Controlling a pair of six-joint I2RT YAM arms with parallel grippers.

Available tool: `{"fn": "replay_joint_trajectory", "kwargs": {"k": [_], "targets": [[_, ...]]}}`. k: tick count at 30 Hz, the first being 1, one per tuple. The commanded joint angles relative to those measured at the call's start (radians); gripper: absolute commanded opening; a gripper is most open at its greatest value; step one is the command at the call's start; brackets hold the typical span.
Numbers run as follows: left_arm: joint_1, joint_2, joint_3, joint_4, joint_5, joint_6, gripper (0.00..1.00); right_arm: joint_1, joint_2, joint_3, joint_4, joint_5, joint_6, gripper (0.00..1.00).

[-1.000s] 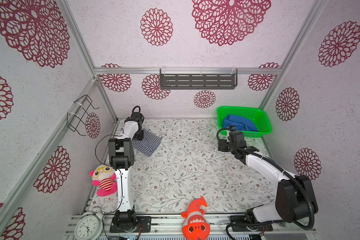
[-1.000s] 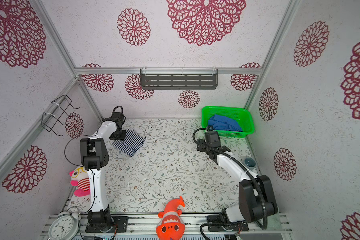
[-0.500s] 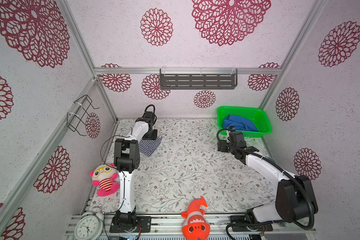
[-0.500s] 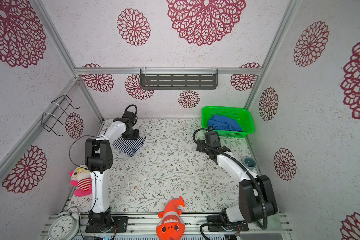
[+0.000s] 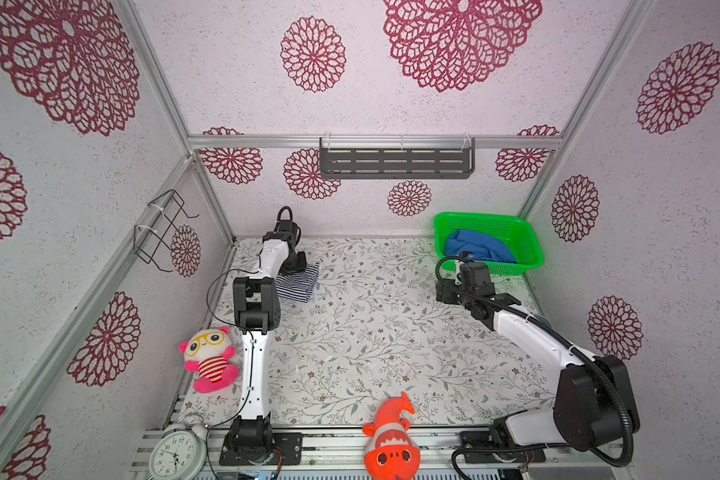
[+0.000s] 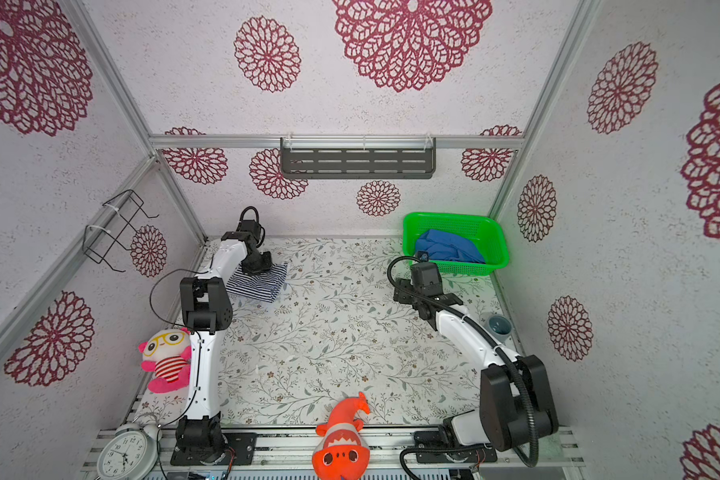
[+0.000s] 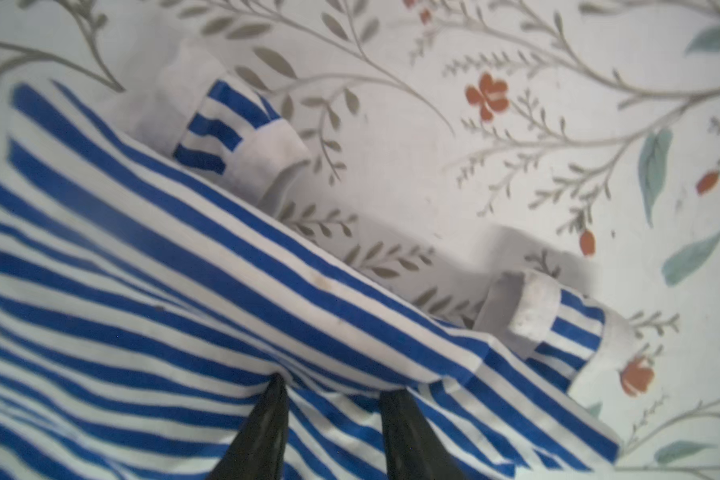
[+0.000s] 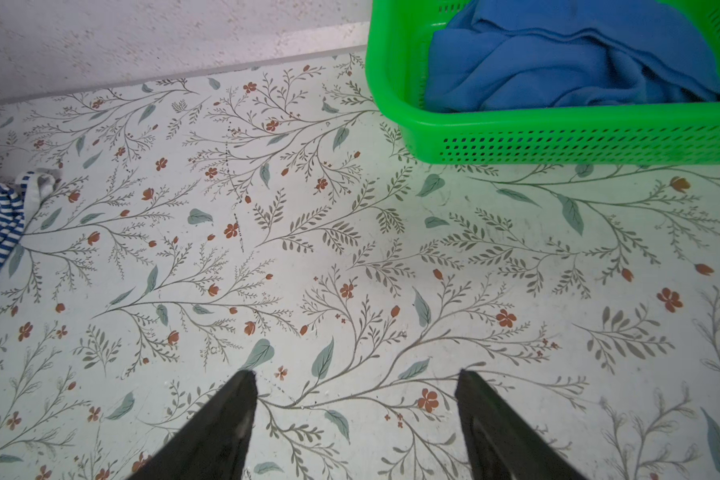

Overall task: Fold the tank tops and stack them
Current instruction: 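Drag the striped top to the far corner with left gripper while right moves to basket, then release the striped top with left gripper while right grasps the blue top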

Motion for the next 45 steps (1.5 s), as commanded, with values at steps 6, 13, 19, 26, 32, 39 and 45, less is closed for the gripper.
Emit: {"fn": "replay_joint_trajectory", "kwargs": {"k": [6, 13, 19, 26, 32, 39, 45], "targets": [[0.122, 0.06, 0.024, -0.024, 0.039, -0.102, 0.39, -0.005, -0.061, -0.009, -0.016, 0.04, 0.01, 0.79], [0.151, 0.034, -0.028, 0.008, 0.05, -0.073, 0.4, -0.005, -0.062, 0.001, -0.02, 0.041, 0.013, 0.79], [0.149, 0.02, -0.018, 0.009, 0.075, -0.024, 0.52, -0.027, -0.05, 0.095, -0.089, 0.149, -0.03, 0.81], [0.122, -0.23, -0.247, 0.158, 0.083, -0.002, 0.88, -0.241, 0.159, 0.35, -0.192, 0.11, -0.021, 0.87], [0.03, -0.546, -0.56, 0.322, 0.038, -0.03, 0.92, -0.364, 0.51, 0.707, -0.251, 0.065, -0.01, 0.87], [-0.147, -0.871, -0.936, 0.431, 0.01, -0.084, 0.91, -0.422, 0.977, 1.274, -0.442, 0.026, -0.004, 0.87], [-0.25, -1.043, -1.148, 0.462, 0.045, -0.17, 0.89, -0.445, 1.16, 1.441, -0.427, -0.052, 0.07, 0.85]]}}
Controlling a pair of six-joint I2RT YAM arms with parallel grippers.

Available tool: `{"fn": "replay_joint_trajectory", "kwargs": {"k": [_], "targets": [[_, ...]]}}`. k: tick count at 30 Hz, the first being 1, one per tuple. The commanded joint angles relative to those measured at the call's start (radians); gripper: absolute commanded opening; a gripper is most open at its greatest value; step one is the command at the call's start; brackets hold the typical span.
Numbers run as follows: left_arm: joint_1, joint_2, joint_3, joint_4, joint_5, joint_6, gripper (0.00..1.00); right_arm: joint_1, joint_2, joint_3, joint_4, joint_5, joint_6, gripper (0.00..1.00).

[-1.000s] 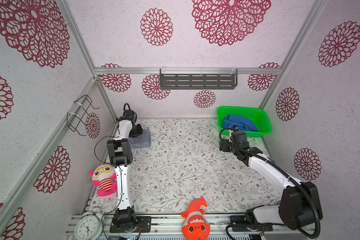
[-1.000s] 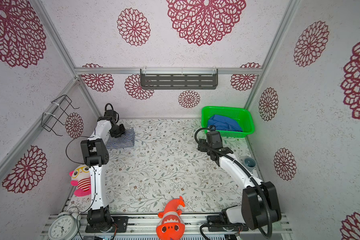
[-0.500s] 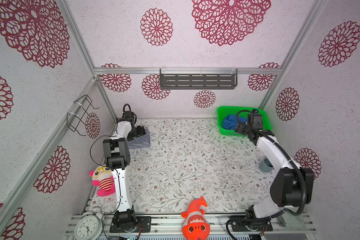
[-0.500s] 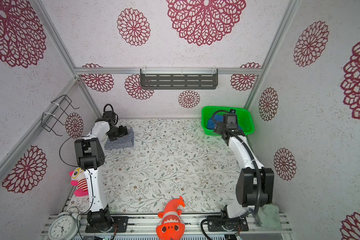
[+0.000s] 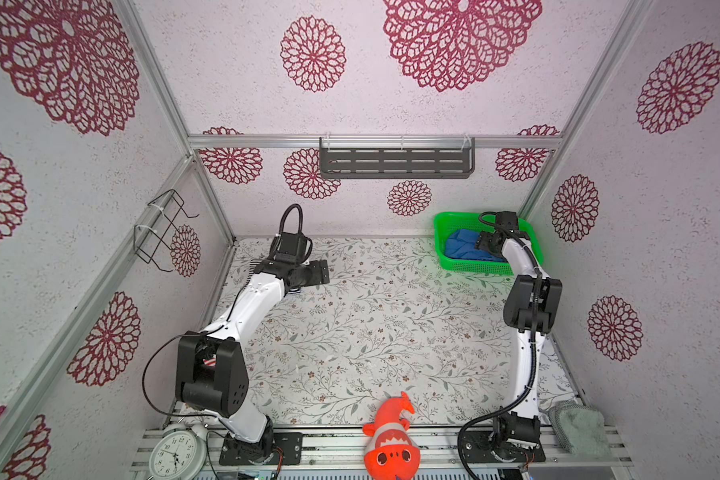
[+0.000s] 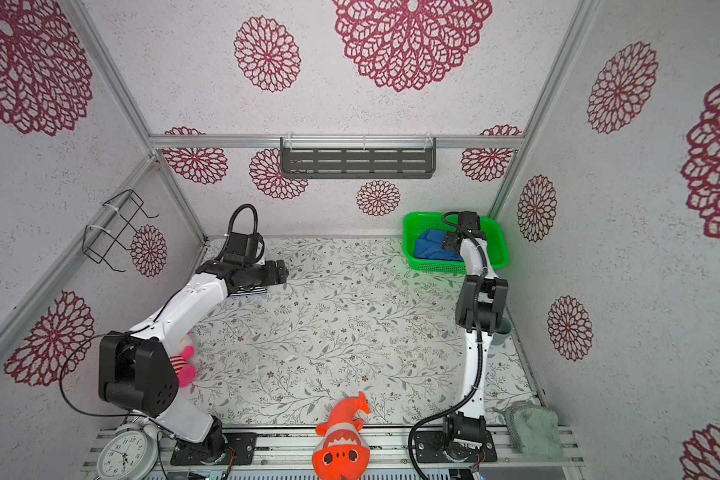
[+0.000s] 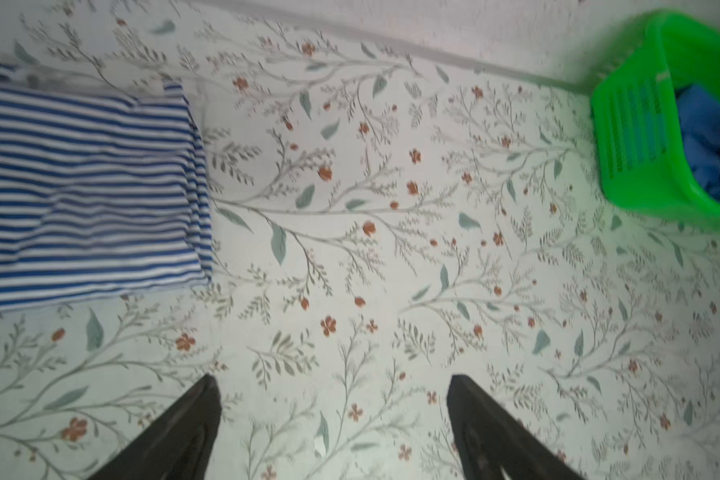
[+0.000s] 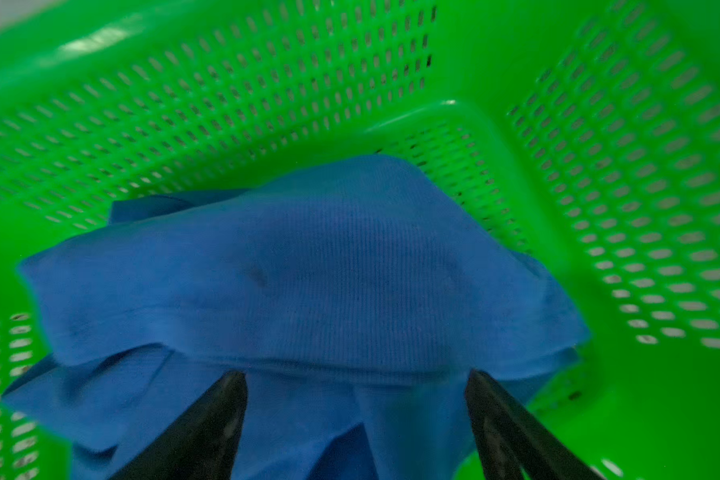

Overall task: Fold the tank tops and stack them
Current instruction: 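Release the striped top with left gripper while right grasps the blue top, then lift the blue tank top from the basket with the right gripper, drop it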

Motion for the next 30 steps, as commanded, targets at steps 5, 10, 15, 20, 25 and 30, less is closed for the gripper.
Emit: {"fn": "replay_joint_trajectory", "kwargs": {"k": [5, 10, 15, 20, 25, 30], "targets": [[-0.047, -0.133, -0.19, 0.101, 0.047, -0.158, 0.85, -0.014, 0.046, 0.045, 0.002, -0.126, 0.131, 0.76], [-0.054, -0.132, -0.186, 0.117, 0.049, -0.167, 0.82, -0.014, -0.015, 0.016, 0.036, -0.155, 0.143, 0.34], [-0.056, -0.096, -0.131, 0.118, 0.04, -0.15, 0.82, -0.014, -0.188, -0.021, 0.096, -0.154, 0.09, 0.0], [-0.057, -0.072, -0.11, 0.14, 0.023, -0.165, 0.81, -0.007, -0.345, -0.016, 0.094, -0.197, 0.046, 0.0], [-0.062, -0.06, -0.082, 0.133, 0.029, -0.156, 0.81, 0.029, -0.514, -0.054, 0.051, -0.239, 0.0, 0.0], [-0.065, -0.078, -0.06, 0.13, 0.028, -0.148, 0.81, 0.134, -0.728, -0.24, 0.085, -0.256, -0.058, 0.0]]}}
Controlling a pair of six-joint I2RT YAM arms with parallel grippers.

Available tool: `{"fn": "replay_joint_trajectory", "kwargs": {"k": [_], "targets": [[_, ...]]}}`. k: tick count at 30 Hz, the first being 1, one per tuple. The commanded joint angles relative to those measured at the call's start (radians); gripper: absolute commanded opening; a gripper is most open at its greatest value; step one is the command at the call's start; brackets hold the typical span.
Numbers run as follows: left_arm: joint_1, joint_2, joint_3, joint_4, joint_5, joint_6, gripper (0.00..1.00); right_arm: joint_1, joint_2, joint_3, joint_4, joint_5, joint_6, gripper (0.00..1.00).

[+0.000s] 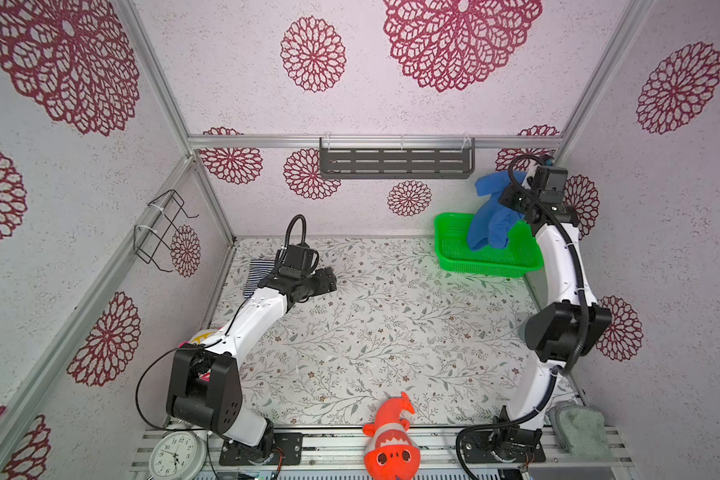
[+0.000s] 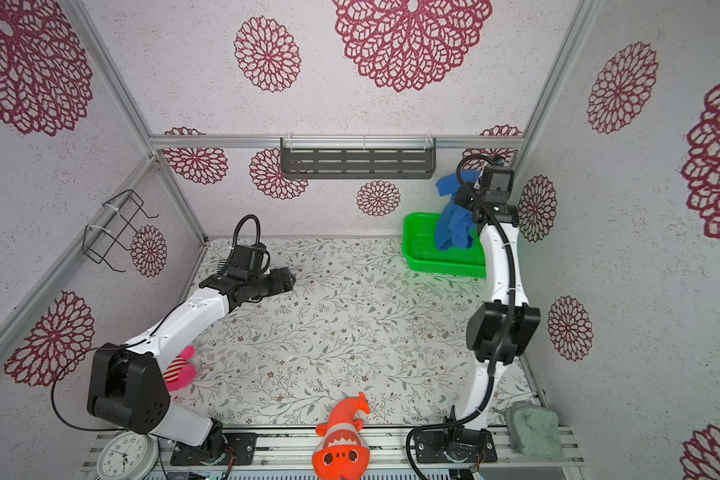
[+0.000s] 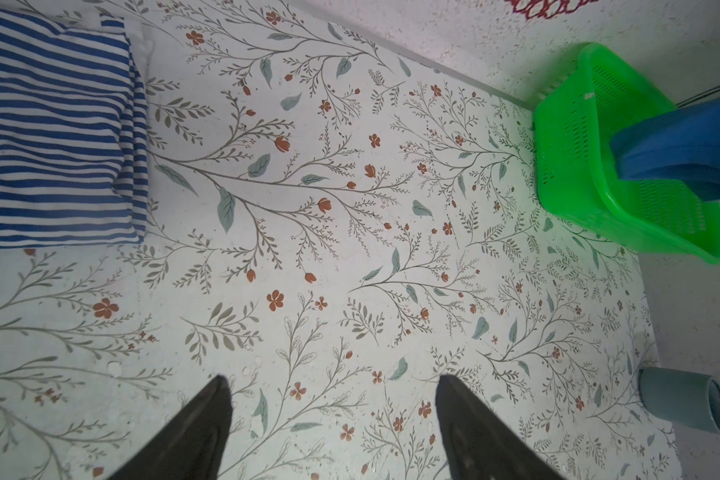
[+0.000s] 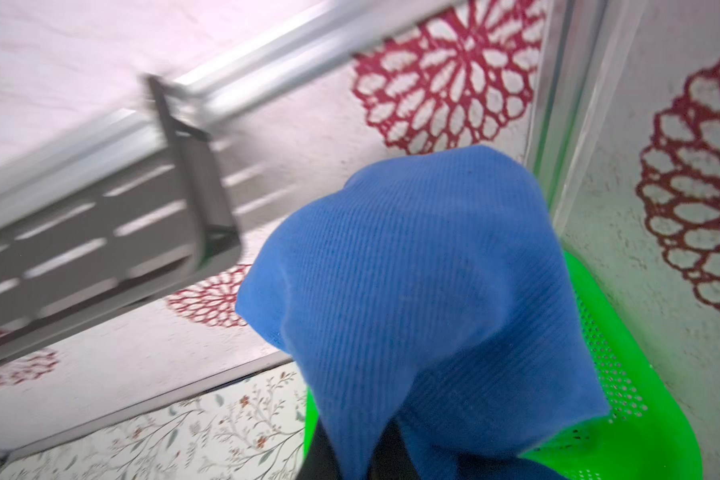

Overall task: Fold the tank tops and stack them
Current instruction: 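Lift the blue tank top from the basket with the right gripper, drop it, then move both grippers to the blue tank top's edges and grasp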

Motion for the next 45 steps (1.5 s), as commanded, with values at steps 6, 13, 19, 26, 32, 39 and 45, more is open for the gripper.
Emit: {"fn": "replay_joint_trajectory", "kwargs": {"k": [6, 13, 19, 26, 32, 39, 45], "targets": [[-0.012, -0.048, 0.021, 0.03, 0.02, -0.007, 0.8, 0.24, -0.271, -0.261, 0.052, -0.114, -0.085, 0.0], [-0.009, -0.022, 0.022, 0.037, 0.032, -0.012, 0.77, 0.361, -0.317, -0.459, 0.154, -0.219, -0.03, 0.0], [-0.007, 0.03, 0.035, -0.014, 0.037, -0.023, 0.75, 0.356, -0.282, -0.598, 0.085, -0.012, -0.055, 0.31], [-0.03, 0.11, 0.08, -0.079, 0.062, -0.02, 0.66, 0.348, -0.322, -0.753, 0.033, 0.16, -0.068, 0.49], [-0.119, 0.198, 0.165, -0.192, 0.054, 0.02, 0.58, 0.373, -0.324, -0.832, 0.035, 0.165, -0.075, 0.47], [-0.125, 0.254, 0.128, -0.164, 0.091, -0.038, 0.53, 0.5, -0.23, -0.841, 0.076, 0.134, -0.085, 0.42], [-0.122, 0.312, 0.082, -0.121, 0.031, -0.063, 0.55, 0.57, -0.075, -0.782, 0.187, 0.159, -0.09, 0.42]]}}
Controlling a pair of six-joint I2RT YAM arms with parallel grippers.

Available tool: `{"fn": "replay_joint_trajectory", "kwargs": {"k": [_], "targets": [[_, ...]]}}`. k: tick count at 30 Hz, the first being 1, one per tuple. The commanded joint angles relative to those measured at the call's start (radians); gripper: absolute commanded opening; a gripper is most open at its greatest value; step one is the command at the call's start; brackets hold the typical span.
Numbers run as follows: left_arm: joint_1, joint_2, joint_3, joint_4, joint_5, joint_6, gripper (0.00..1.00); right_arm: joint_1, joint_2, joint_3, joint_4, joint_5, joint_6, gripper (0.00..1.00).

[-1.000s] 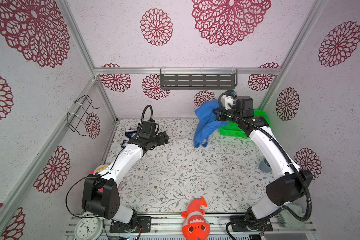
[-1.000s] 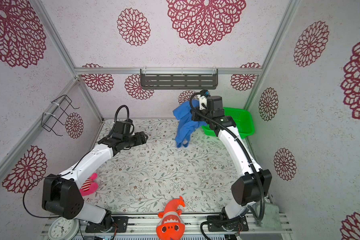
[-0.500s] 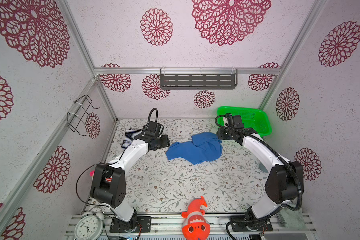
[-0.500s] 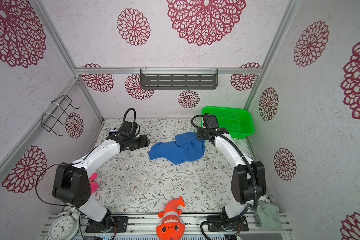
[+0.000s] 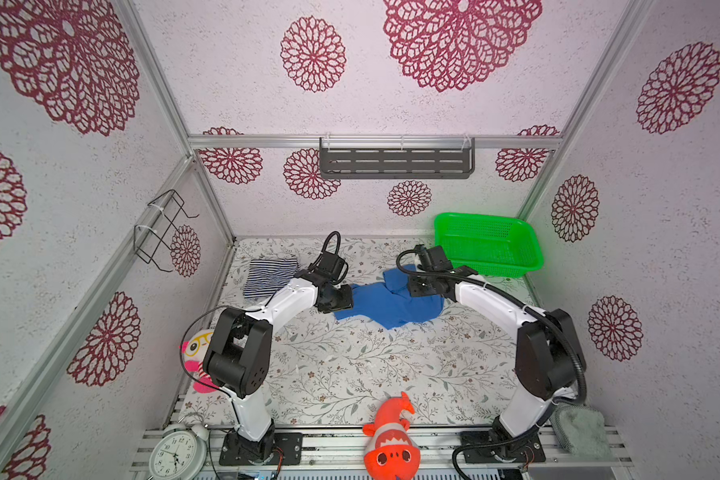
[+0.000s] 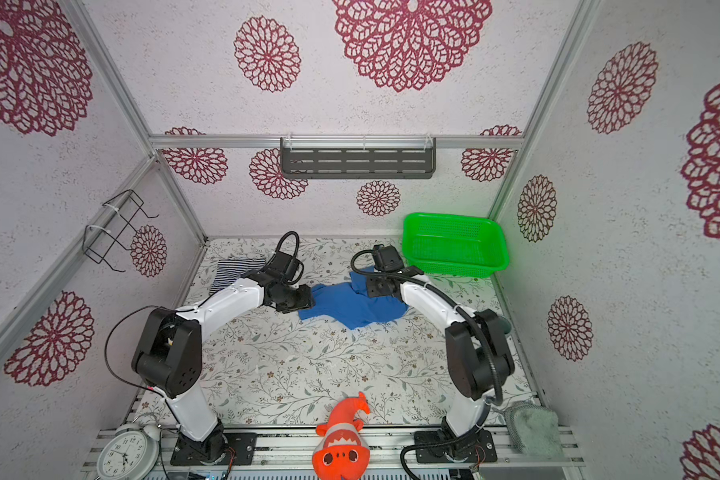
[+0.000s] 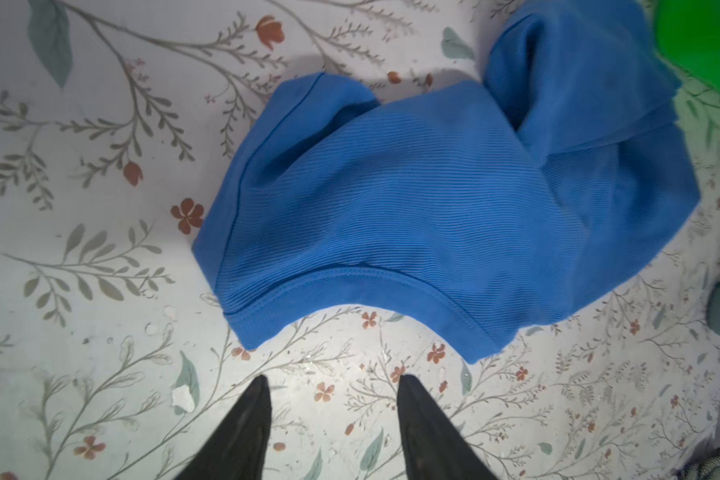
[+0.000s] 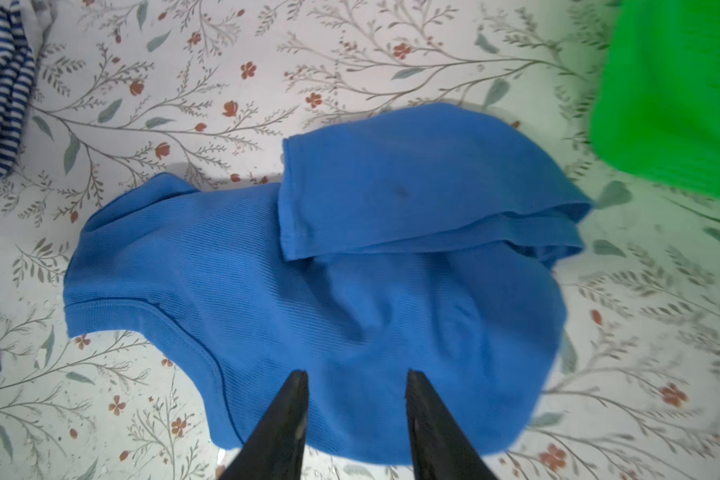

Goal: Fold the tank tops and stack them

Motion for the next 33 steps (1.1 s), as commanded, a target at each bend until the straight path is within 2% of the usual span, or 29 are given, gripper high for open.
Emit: {"fn": "replay_joint_trajectory", "kwargs": {"k": [1, 5, 9, 12, 14, 15, 17, 19, 22, 33], "targets": [[0.008, 0.041, -0.02, 0.042, -0.038, -0.034, 0.56, 0.015, 0.078, 0.052, 0.088, 0.032, -0.027, 0.43], [0.015, 0.102, -0.005, 0.081, -0.074, -0.047, 0.58, 0.031, 0.199, 0.134, 0.137, 0.086, -0.04, 0.48], [0.023, 0.177, 0.018, 0.092, -0.077, -0.049, 0.56, 0.035, 0.288, 0.194, 0.158, 0.072, -0.01, 0.5], [0.027, 0.211, 0.024, 0.093, -0.078, -0.05, 0.47, 0.04, 0.338, 0.212, 0.186, 0.055, 0.006, 0.5], [0.029, 0.22, 0.018, 0.093, -0.088, -0.049, 0.35, 0.04, 0.363, 0.235, 0.167, 0.077, 0.016, 0.45], [0.034, 0.22, 0.015, 0.092, -0.093, -0.047, 0.3, 0.039, 0.361, 0.233, 0.168, 0.089, 0.019, 0.39], [0.05, 0.216, 0.013, 0.094, -0.107, -0.036, 0.19, 0.033, 0.339, 0.222, 0.179, 0.105, 0.027, 0.16], [0.074, 0.219, 0.028, 0.091, -0.115, -0.021, 0.1, 0.025, 0.306, 0.207, 0.182, 0.127, 0.027, 0.0], [0.117, 0.239, 0.081, 0.075, -0.114, 0.014, 0.0, 0.01, 0.229, 0.169, 0.181, 0.159, 0.015, 0.0], [0.199, 0.232, 0.321, -0.038, -0.154, 0.159, 0.0, -0.062, -0.137, -0.051, 0.122, 0.178, 0.004, 0.0]]}}
